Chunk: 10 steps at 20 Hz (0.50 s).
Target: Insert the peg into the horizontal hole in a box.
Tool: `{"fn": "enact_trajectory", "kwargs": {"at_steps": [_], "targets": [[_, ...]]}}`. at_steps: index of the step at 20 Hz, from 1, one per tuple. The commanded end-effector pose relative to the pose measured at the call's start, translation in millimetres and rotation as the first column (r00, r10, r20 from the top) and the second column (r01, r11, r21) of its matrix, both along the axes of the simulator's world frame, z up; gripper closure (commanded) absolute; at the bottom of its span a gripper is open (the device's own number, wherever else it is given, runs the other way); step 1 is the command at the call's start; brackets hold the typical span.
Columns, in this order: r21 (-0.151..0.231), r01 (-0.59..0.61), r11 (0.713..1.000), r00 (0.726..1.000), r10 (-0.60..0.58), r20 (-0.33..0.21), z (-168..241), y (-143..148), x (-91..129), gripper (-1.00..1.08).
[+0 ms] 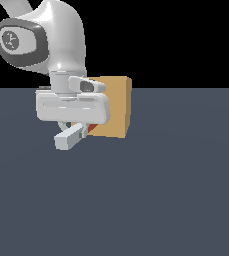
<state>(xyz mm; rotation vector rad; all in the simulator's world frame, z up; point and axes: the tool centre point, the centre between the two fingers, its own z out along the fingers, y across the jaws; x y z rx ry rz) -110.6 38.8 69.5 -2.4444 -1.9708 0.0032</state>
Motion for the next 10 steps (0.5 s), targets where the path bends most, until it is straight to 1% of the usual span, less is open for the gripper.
{"fn": "enact_trajectory", "kwargs": {"at_steps": [1, 4, 10], "targets": [[0.001, -0.001, 1.000, 1.000, 0.001, 0.003, 1, 11, 3, 1.08], [0.001, -0.001, 1.000, 1.000, 0.001, 0.003, 1, 31, 6, 1.08], [0.001, -0.001, 1.000, 1.000, 0.001, 0.004, 2, 79, 17, 1.08]]}}
